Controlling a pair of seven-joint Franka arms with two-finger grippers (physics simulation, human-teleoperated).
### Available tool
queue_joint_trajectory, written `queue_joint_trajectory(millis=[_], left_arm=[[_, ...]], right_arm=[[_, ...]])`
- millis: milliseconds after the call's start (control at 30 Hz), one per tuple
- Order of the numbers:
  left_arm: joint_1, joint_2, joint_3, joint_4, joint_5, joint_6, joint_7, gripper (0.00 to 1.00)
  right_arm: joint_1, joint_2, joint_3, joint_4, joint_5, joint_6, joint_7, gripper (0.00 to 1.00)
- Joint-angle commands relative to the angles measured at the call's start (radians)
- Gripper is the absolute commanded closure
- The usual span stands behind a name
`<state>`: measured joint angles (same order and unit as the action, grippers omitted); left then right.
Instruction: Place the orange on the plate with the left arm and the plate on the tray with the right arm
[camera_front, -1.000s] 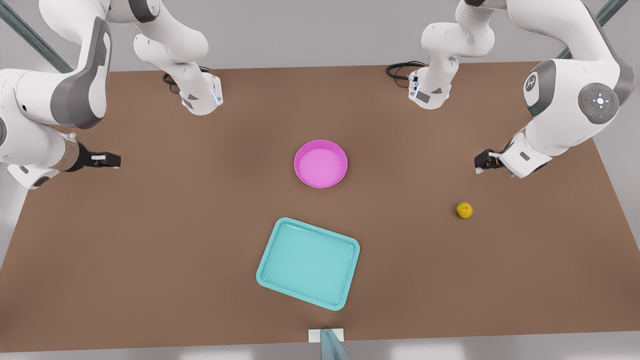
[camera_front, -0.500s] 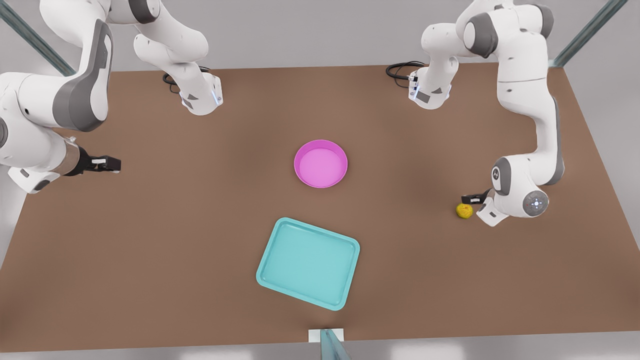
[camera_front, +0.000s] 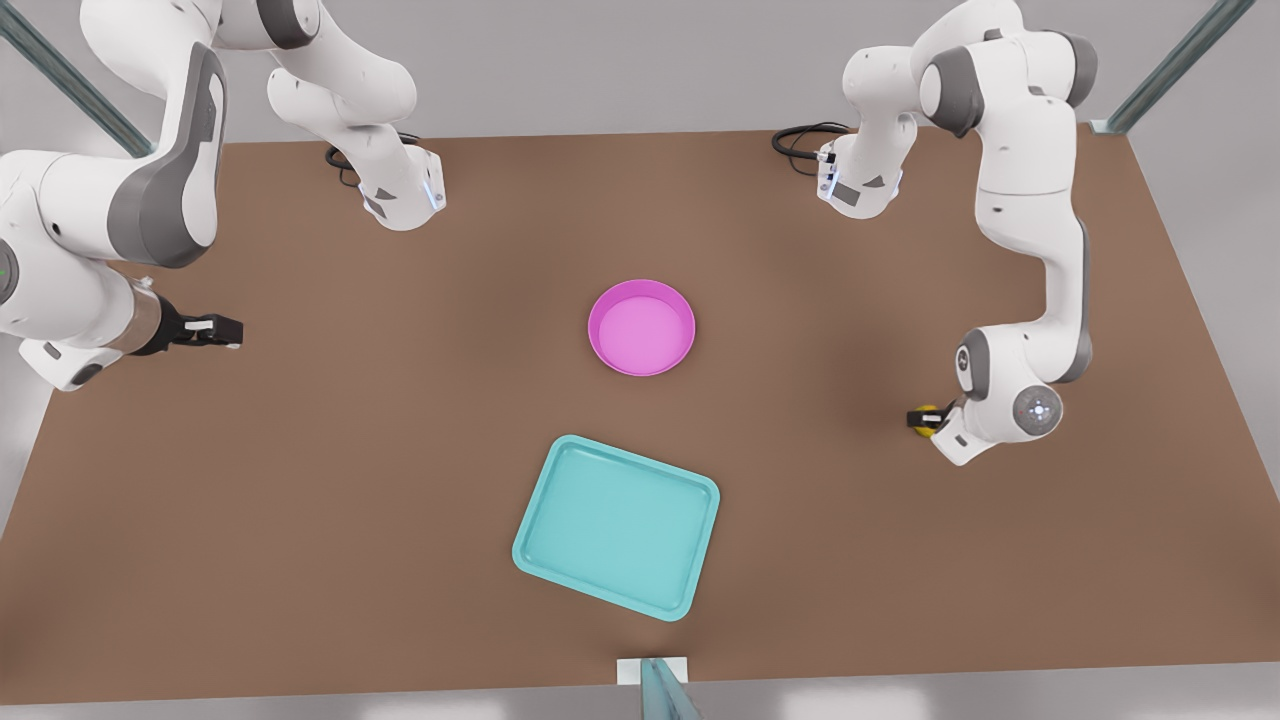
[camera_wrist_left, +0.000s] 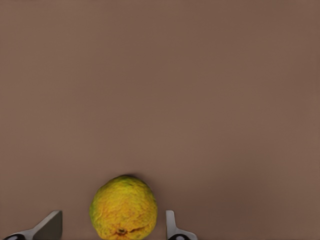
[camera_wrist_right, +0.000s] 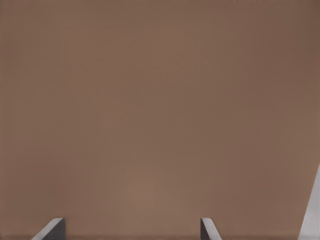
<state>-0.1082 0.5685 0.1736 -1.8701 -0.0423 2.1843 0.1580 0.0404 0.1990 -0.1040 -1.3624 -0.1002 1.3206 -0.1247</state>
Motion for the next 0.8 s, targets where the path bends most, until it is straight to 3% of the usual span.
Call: queue_joint_trajectory(millis=[0, 400, 467, 500, 667, 767], left_arm=[[-0.001, 0.005, 0.000, -0.001, 0.001, 0.011, 0.048, 0.00], [0.001, 0.059, 0.000, -0.001, 0.001, 0.040, 0.046, 0.00], [0.001, 0.059, 0.000, -0.001, 0.001, 0.041, 0.046, 0.26], [0.001, 0.059, 0.000, 0.000, 0.001, 0.041, 0.044, 0.33], [-0.002, 0.048, 0.000, 0.002, 0.001, 0.028, 0.008, 0.34], [-0.068, -0.036, -0.003, 0.008, 0.001, -0.049, -0.127, 0.34]], right_arm=[[-0.002, -0.001, 0.000, 0.000, 0.000, 0.000, -0.007, 0.00], [-0.002, 0.007, 0.000, 0.000, 0.008, 0.002, -0.007, 0.00], [-0.002, 0.007, 0.000, 0.000, 0.011, 0.000, -0.007, 0.00], [-0.002, 0.007, 0.000, 0.000, 0.011, 0.000, -0.007, 0.00], [-0.004, 0.008, 0.000, 0.000, 0.011, 0.000, -0.007, 0.00], [-0.004, 0.011, 0.000, 0.002, 0.011, 0.002, -0.007, 0.00]])
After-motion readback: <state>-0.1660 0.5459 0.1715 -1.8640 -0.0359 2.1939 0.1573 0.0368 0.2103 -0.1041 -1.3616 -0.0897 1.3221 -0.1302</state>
